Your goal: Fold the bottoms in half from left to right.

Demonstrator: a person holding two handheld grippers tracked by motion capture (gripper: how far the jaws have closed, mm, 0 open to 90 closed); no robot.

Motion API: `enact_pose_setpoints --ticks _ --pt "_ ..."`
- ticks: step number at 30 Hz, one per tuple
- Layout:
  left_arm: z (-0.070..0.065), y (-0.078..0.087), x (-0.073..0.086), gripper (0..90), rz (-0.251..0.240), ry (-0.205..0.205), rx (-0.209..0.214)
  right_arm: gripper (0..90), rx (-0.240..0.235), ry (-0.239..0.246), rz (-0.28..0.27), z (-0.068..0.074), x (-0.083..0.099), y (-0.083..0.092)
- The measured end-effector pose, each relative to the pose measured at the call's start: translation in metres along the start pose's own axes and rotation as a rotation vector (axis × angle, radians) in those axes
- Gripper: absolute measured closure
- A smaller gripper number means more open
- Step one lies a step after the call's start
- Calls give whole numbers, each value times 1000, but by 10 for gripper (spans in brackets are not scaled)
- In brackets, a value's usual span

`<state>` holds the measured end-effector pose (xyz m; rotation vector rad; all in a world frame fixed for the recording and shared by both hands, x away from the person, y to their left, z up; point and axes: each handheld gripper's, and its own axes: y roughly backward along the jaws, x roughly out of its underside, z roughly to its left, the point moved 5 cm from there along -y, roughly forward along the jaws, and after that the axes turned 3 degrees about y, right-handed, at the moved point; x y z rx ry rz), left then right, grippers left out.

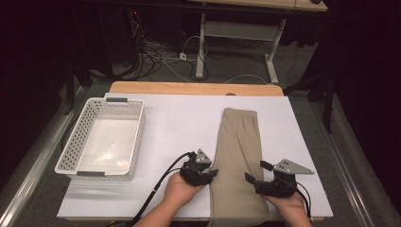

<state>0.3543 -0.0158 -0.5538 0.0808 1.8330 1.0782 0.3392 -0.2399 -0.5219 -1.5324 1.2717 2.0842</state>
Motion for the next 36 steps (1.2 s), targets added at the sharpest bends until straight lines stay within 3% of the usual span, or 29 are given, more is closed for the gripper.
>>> enact_pose_setpoints --ticks 3,7,12,14,17,21,30,34,36 --pt "-8 0 2 744 -3 -56 -37 145 11 22 -10 -1 -8 -4" --pt "-6 0 2 792 -16 -39 -41 74 58 55 -20 3 -16 -3" --pt "-7 2 3 800 -35 -42 -52 138 88 37 -31 0 -31 -14" --pt "-6 3 4 801 -45 -42 -45 173 106 46 -20 -5 -37 -28" --pt "-5 7 4 801 -90 -28 -20 293 135 62 -9 -17 -48 -53" --pt "-2 8 4 800 -109 -5 -8 388 151 54 66 -32 -60 -97" --pt "-2 4 3 798 -60 -4 -9 405 186 21 213 -54 -80 -180" --pt "-1 1 3 797 -31 2 -22 359 215 4 244 -61 -89 -204" --pt "-2 1 3 797 -24 -1 -28 355 233 33 259 -62 -90 -208"
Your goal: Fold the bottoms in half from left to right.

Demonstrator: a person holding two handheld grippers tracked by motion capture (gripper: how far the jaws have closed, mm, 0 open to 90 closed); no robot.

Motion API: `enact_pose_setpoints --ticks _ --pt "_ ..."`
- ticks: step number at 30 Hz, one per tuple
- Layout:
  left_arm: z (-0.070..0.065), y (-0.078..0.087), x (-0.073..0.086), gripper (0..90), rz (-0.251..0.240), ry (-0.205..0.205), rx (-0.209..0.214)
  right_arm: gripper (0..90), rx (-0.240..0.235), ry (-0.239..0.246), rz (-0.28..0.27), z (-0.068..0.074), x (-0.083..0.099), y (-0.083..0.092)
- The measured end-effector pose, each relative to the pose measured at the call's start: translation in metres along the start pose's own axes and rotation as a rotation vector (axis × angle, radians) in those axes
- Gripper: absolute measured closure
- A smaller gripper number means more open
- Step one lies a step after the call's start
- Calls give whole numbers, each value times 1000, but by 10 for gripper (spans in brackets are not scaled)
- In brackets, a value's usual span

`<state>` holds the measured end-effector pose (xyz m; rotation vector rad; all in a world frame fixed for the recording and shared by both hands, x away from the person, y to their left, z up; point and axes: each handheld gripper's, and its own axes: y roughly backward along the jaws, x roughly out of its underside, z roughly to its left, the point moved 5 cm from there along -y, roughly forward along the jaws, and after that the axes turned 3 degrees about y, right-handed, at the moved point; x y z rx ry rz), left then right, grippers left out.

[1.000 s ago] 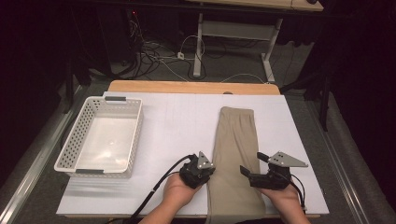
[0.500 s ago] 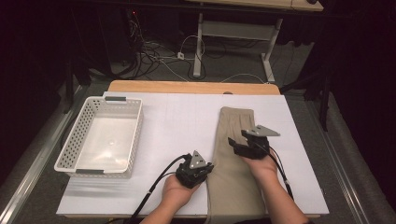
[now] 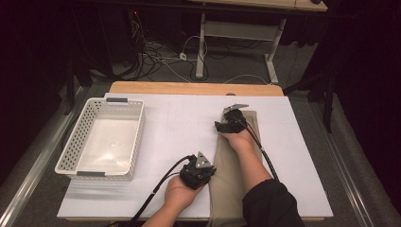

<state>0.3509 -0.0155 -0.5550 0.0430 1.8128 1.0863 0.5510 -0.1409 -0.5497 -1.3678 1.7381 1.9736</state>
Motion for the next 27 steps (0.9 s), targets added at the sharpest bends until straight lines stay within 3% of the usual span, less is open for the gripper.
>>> enact_pose_setpoints --ticks 4,7,9,11,13,15,19,21,23,27 --pt "0 0 0 797 -1 0 -6 580 33 -21 -15 -7 2 1" --pt "0 0 0 797 3 1 -7 790 48 28 -18 -8 2 3" --pt "-1 0 0 798 2 3 -18 865 64 52 -18 -9 3 3" --pt "-5 2 0 810 -9 -8 -37 877 59 40 -17 -10 2 3" --pt "-5 5 0 811 -38 26 -22 880 63 31 -21 -10 -3 5" --pt "-2 11 2 811 -58 88 -4 880 48 12 -54 -6 -10 8" --pt "7 26 11 811 -72 87 -31 880 29 58 -72 10 -25 9" --pt "13 36 18 810 -89 117 -30 880 27 65 -66 18 -32 4" --pt "16 46 24 810 -103 127 -41 881 3 68 -66 29 -41 -3" --pt "27 58 34 809 -98 138 -74 880 -57 115 -93 68 -61 -13"
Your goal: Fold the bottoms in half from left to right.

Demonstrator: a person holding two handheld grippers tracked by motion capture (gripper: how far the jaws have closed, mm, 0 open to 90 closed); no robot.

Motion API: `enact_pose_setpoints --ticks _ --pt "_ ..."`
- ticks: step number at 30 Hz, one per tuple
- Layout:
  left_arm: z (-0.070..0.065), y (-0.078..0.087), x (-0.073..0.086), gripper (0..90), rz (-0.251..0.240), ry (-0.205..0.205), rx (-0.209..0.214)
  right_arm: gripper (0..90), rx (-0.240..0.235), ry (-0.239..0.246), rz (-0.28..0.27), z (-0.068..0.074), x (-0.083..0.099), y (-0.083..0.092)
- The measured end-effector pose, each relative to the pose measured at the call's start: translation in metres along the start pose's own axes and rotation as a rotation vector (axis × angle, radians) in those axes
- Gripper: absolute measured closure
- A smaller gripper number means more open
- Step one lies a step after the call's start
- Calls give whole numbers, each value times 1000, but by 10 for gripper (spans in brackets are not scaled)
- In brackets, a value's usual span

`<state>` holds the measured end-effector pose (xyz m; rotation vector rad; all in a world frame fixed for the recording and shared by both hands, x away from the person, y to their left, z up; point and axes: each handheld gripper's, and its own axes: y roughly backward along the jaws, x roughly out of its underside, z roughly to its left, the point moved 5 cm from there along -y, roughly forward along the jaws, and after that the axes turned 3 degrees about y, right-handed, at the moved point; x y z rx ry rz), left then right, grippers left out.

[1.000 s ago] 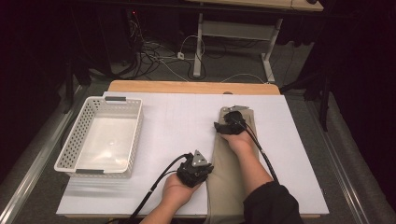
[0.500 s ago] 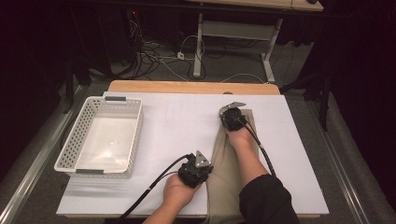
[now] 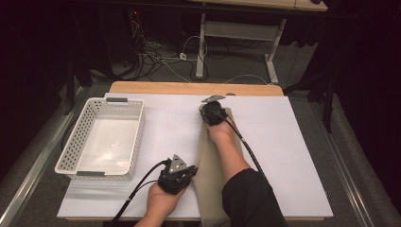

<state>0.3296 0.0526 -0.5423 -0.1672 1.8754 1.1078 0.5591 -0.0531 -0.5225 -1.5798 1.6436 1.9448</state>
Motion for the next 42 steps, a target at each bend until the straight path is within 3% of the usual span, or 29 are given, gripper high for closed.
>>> enact_pose_setpoints --ticks 2,5,8,11,16,18,20,23,24,26,29,31,34,36,39,42 --pt "6 1 5 807 22 21 3 879 -30 -15 -19 10 -7 -6" --pt "10 -1 12 759 58 37 15 850 -68 -52 -8 14 -8 -15" --pt "10 3 11 602 30 45 53 668 -87 -84 -15 12 -3 -17" --pt "10 9 13 467 40 66 75 547 -109 -94 -56 5 -4 -2" --pt "5 35 17 430 11 7 71 455 -104 -117 -103 -2 7 34" --pt "3 44 20 425 -6 6 75 471 -118 -128 -128 -2 18 52" --pt "1 51 24 425 -40 -5 86 475 -119 -109 -150 3 31 73" --pt "-3 55 32 426 -52 -4 99 479 -117 -83 -165 10 55 101" --pt "-4 55 37 436 -50 -12 106 481 -114 -77 -165 12 64 110" --pt "-9 52 43 537 -34 -26 138 511 -116 -68 -176 17 85 130" --pt "-17 50 48 583 -8 -61 146 543 -111 -19 -159 26 113 155" --pt "-25 48 52 588 8 -84 151 576 -127 -19 -150 31 132 174" --pt "-34 43 56 610 29 -97 171 611 -124 26 -104 39 162 199" --pt "-40 39 56 614 47 -98 193 616 -131 33 -85 41 177 212" --pt "-43 31 57 612 64 -97 188 619 -133 3 -86 39 196 231" --pt "-47 24 56 611 57 -99 182 616 -132 -21 -93 35 207 240"
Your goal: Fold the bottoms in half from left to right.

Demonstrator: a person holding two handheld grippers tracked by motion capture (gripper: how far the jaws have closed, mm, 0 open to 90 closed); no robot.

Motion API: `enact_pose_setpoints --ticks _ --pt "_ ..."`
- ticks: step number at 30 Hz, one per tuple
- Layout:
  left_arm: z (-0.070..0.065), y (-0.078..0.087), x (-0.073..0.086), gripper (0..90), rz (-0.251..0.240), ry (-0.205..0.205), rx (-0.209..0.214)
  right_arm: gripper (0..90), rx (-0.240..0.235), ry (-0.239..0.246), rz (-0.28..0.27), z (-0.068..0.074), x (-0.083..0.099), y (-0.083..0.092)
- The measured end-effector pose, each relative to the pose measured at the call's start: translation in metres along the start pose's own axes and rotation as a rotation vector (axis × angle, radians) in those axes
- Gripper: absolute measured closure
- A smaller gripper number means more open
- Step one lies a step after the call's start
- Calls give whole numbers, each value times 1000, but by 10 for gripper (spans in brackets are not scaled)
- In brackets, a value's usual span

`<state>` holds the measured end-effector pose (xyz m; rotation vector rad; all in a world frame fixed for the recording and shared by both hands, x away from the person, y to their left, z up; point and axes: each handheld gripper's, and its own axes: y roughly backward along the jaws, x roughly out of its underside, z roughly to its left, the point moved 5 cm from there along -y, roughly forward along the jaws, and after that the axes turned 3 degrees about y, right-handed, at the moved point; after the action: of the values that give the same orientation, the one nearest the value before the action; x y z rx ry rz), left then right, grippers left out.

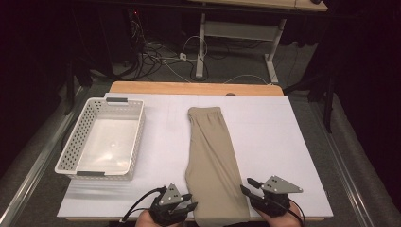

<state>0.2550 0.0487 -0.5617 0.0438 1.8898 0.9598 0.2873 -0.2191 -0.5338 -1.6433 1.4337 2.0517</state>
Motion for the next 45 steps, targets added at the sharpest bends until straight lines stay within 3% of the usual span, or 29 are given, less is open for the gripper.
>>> enact_pose_setpoints --ticks 3,6,7,9,11,16,25,33,35,38,41,45 --pt "-4 -4 -1 612 -5 -25 0 615 -26 3 12 1 3 -1" --pt "-3 -5 -2 611 -4 -19 11 649 -53 17 58 6 10 -10" --pt "-3 -5 -3 611 -4 -13 14 675 -59 24 76 8 12 -13" --pt "-1 -3 -4 610 -11 -11 19 862 -69 52 93 10 13 -14" --pt "3 0 -6 610 -26 -7 15 892 -66 74 105 11 11 -14" --pt "15 9 -8 609 -56 32 -6 899 -55 68 70 3 9 -4" --pt "12 10 -7 609 -50 17 -14 900 -40 53 78 -3 10 0" --pt "5 0 -6 575 -13 -17 -11 898 -27 50 86 -5 14 -1" --pt "4 -4 -6 563 -8 -14 -9 828 -10 54 89 -6 15 0" --pt "1 -9 -7 539 -2 -18 -27 746 -12 9 70 -10 16 2" --pt "-1 -10 -6 615 1 -23 -68 728 -2 -9 64 -12 18 5" --pt "-3 -10 -7 823 10 -35 -61 717 2 -3 63 -12 18 5"
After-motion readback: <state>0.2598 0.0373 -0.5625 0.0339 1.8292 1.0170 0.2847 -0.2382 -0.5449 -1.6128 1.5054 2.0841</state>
